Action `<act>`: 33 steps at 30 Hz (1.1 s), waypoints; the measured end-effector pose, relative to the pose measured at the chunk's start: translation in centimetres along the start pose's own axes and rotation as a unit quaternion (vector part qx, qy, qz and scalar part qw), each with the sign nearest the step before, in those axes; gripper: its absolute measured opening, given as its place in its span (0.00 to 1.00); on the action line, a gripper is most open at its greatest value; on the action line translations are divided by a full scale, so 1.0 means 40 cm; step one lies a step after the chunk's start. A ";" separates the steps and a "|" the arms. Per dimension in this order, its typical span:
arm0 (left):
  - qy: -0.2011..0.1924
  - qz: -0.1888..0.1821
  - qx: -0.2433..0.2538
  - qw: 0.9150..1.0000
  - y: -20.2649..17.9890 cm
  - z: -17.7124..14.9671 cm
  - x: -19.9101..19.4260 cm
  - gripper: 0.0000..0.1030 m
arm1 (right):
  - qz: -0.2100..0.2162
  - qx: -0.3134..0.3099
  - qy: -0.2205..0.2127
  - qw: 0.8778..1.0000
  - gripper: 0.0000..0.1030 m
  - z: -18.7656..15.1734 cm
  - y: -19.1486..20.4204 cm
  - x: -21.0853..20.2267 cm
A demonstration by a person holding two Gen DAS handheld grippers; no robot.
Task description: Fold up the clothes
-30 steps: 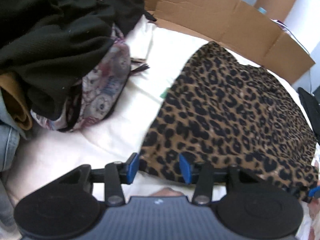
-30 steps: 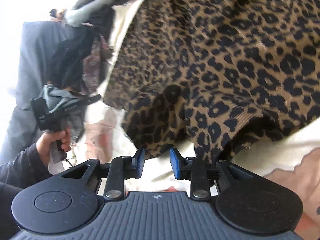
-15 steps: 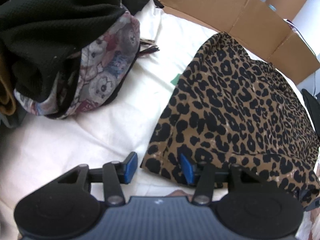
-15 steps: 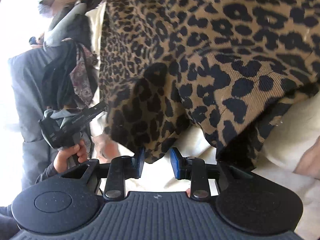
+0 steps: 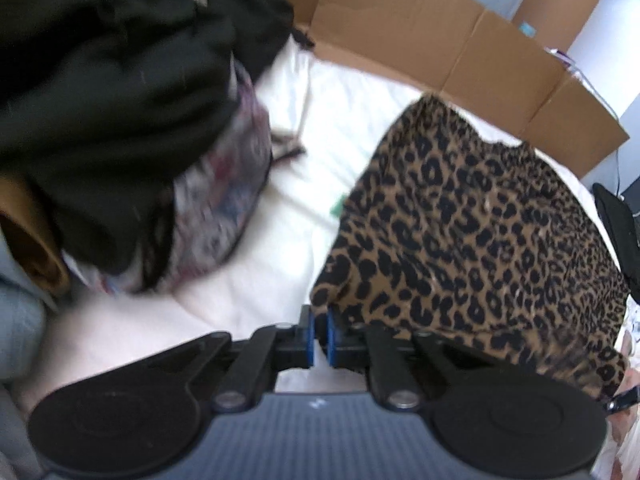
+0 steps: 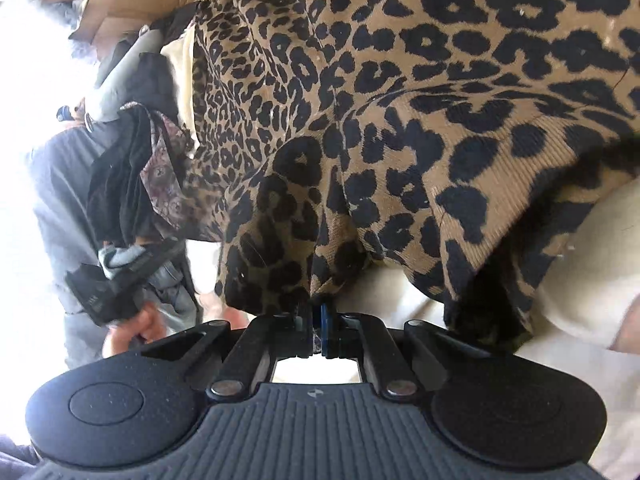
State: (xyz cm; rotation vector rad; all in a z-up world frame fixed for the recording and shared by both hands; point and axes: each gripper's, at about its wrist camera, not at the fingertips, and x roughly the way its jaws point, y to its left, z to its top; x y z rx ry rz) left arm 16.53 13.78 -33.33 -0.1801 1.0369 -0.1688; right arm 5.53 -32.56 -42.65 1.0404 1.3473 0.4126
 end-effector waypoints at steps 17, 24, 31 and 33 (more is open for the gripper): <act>0.003 -0.003 -0.001 1.000 -0.014 0.073 0.063 0.12 | -0.030 -0.004 -0.001 1.000 0.09 0.009 -0.005 -0.026; 0.000 -0.014 -0.023 1.000 0.019 0.019 0.086 0.47 | -0.013 0.018 -0.012 1.000 0.45 0.005 -0.013 -0.005; -0.002 -0.019 -0.003 1.000 0.021 -0.008 0.118 0.52 | 0.003 0.055 -0.009 0.998 0.33 -0.005 -0.040 0.018; -0.001 -0.019 -0.002 1.000 0.020 -0.013 0.115 0.52 | 0.003 0.052 -0.005 0.999 0.27 -0.008 -0.042 0.022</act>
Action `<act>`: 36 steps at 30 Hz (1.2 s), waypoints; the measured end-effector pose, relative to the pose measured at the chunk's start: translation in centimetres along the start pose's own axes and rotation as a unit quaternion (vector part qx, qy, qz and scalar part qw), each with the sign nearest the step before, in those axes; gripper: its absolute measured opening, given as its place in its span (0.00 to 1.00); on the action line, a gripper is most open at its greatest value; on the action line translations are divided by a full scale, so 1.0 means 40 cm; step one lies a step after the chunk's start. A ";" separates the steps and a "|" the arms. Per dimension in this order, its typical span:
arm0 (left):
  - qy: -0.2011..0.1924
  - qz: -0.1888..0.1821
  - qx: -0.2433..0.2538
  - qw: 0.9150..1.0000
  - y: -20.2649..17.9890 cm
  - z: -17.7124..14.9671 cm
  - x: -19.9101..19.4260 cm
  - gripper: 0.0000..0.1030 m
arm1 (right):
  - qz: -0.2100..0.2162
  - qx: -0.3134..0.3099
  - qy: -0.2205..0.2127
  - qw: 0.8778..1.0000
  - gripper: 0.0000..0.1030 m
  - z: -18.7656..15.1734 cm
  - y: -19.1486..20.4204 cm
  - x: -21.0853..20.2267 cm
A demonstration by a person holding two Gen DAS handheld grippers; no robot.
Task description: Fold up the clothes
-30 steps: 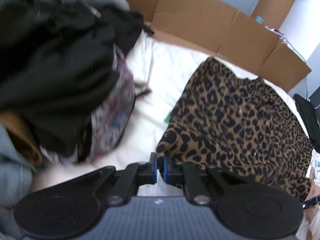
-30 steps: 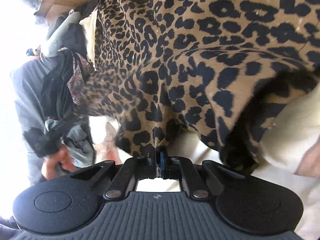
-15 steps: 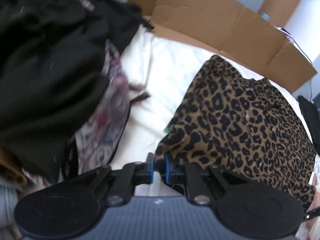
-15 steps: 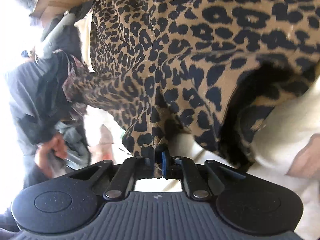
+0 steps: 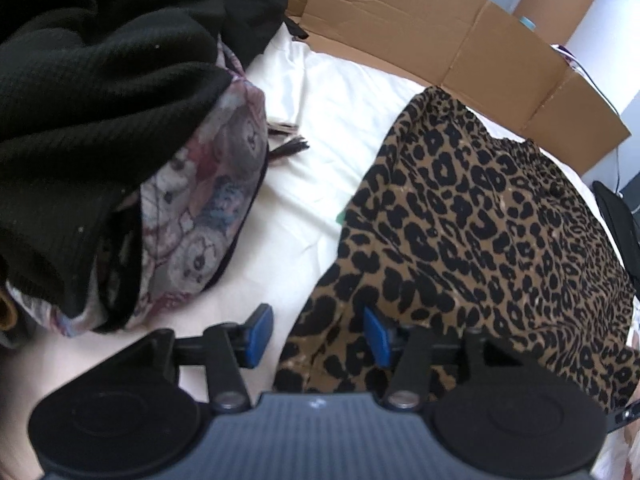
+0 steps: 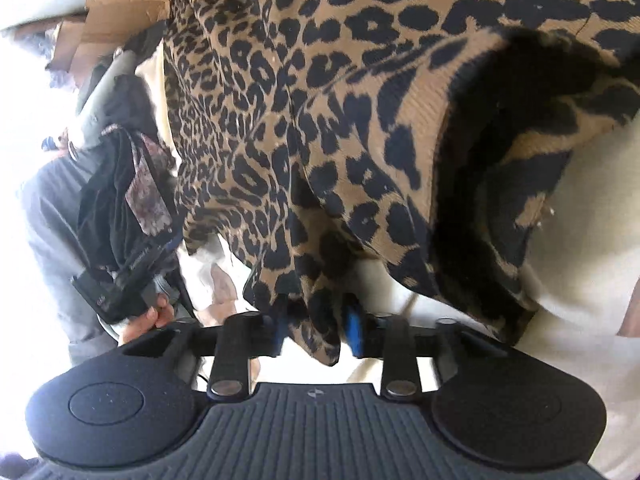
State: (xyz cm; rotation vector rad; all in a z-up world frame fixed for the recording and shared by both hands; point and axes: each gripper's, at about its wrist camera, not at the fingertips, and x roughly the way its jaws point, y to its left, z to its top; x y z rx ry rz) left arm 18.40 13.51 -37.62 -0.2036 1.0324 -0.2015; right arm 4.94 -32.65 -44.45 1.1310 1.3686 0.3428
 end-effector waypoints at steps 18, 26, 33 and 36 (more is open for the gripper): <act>0.007 0.002 0.006 1.000 -0.008 -0.001 -0.081 0.04 | -0.014 -0.049 0.021 0.999 0.01 0.012 0.030 -0.013; 0.006 0.005 -0.003 1.000 -0.042 0.044 -0.176 0.04 | -0.044 -0.091 0.043 0.994 0.01 0.023 0.056 -0.030; 0.041 0.037 -0.005 0.998 -0.027 0.032 -0.118 0.04 | -0.044 -0.081 0.050 0.994 0.01 0.020 0.046 -0.001; 0.064 0.052 -0.016 0.996 -0.007 0.016 -0.064 0.05 | -0.051 -0.088 0.051 0.993 0.01 0.011 0.049 0.014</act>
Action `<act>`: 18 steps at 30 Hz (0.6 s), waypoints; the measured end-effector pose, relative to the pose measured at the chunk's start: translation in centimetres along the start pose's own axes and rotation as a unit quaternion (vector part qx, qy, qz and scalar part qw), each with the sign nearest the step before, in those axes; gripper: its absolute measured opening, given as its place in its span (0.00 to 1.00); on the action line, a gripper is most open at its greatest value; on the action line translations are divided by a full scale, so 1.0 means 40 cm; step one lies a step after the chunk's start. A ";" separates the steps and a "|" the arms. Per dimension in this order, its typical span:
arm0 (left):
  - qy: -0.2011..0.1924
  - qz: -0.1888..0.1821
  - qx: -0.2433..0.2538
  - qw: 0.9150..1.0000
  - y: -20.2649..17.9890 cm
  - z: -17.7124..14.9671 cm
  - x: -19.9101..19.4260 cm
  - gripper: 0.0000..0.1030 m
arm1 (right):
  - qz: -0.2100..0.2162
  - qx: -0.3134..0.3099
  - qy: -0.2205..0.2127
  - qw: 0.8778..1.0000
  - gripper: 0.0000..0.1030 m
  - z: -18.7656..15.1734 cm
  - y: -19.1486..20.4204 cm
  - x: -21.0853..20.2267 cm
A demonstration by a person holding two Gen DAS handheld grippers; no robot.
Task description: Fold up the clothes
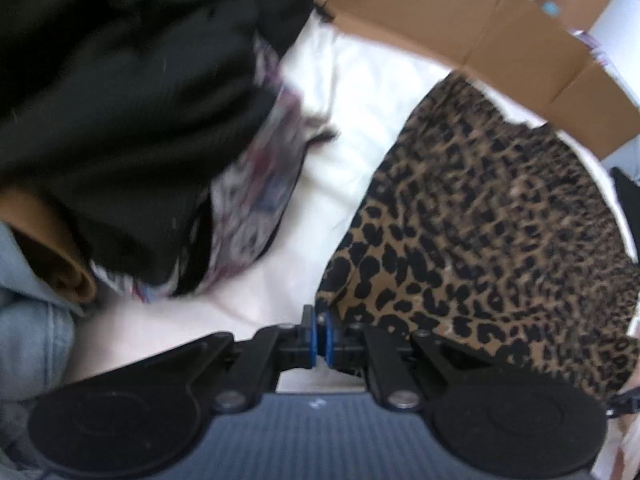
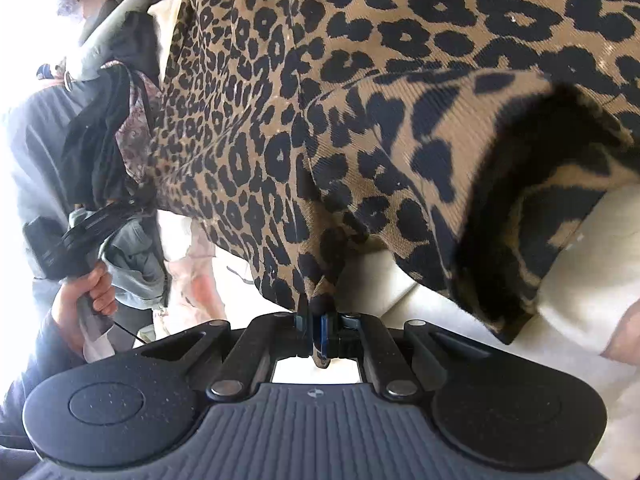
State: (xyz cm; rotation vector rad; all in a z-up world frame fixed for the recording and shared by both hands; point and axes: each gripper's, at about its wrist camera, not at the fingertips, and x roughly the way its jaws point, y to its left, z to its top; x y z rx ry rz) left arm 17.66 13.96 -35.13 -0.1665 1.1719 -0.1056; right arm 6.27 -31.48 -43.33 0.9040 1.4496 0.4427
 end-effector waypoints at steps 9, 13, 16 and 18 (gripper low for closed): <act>0.004 0.026 -0.006 1.000 -0.034 0.012 0.014 0.16 | -0.022 -0.054 -0.009 0.998 0.31 0.003 0.044 -0.051; -0.001 0.016 -0.003 1.000 -0.055 0.028 -0.023 0.28 | -0.014 -0.072 -0.028 0.997 0.34 0.004 0.061 -0.113; -0.008 0.012 0.005 1.000 -0.086 0.055 -0.053 0.32 | -0.006 -0.080 -0.055 0.995 0.34 0.009 0.070 -0.162; -0.014 0.008 0.009 1.000 -0.111 0.078 -0.074 0.35 | 0.000 -0.081 -0.077 0.994 0.34 0.016 0.070 -0.196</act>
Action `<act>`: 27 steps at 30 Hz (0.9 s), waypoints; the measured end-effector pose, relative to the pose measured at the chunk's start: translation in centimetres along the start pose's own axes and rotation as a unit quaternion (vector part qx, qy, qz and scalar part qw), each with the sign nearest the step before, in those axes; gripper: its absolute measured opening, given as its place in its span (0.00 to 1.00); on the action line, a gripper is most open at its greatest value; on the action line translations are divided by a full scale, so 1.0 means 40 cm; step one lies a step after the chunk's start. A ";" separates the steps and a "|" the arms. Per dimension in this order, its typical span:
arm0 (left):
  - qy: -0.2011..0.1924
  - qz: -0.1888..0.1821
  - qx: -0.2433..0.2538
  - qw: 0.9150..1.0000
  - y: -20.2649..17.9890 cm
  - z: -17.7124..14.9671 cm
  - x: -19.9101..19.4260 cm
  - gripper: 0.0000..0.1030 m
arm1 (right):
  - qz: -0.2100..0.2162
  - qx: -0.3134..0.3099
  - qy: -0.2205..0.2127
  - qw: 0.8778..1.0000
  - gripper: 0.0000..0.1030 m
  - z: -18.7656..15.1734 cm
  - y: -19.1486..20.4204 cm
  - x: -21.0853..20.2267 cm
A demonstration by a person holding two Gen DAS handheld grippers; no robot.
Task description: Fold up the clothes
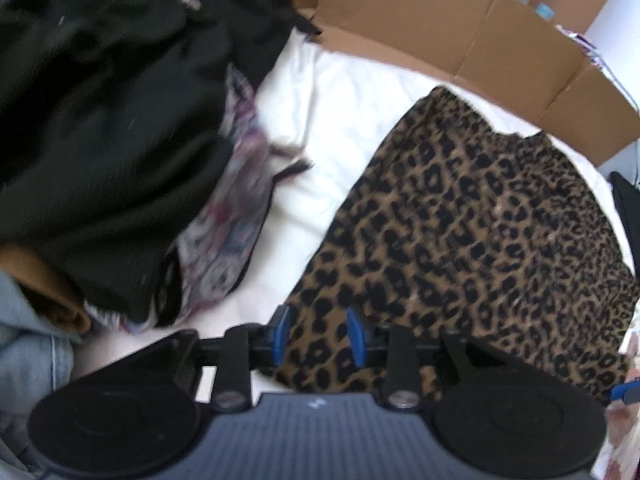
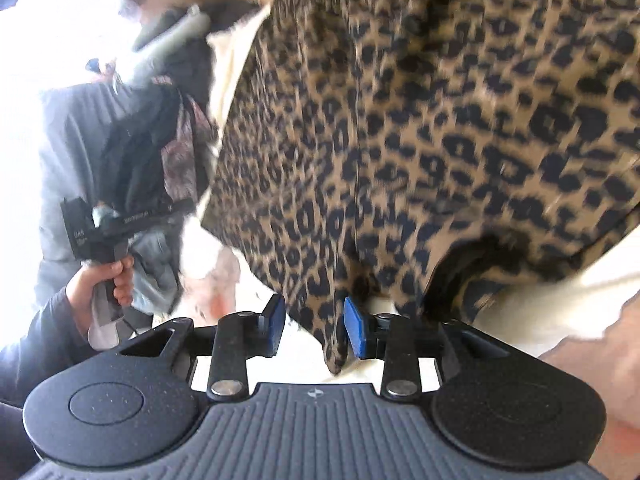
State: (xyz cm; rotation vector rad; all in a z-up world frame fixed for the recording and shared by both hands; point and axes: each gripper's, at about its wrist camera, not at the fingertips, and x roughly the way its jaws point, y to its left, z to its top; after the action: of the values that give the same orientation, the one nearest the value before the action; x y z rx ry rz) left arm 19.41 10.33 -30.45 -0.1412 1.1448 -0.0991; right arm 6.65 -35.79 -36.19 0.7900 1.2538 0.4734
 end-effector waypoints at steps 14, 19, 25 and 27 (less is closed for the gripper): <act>-0.010 -0.055 0.064 0.996 -0.285 0.167 -0.032 0.49 | -0.005 0.013 -0.138 0.990 0.34 0.047 -0.108 -0.222; 0.000 -0.076 0.095 0.993 -0.391 0.191 -0.017 0.52 | -0.012 0.029 -0.166 0.986 0.34 0.034 -0.152 -0.256; 0.023 -0.104 0.140 0.984 -0.517 0.168 0.004 0.54 | -0.030 0.041 -0.189 0.981 0.34 0.032 -0.193 -0.285; 0.032 -0.117 0.155 0.981 -0.552 0.149 0.017 0.55 | -0.040 0.046 -0.197 0.979 0.34 0.025 -0.209 -0.301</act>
State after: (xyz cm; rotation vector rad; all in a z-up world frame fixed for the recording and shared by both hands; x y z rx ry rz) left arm 24.98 -11.19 -25.05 0.0053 1.1586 -0.4904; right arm 3.56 -50.04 -34.47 0.8592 0.9373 0.1815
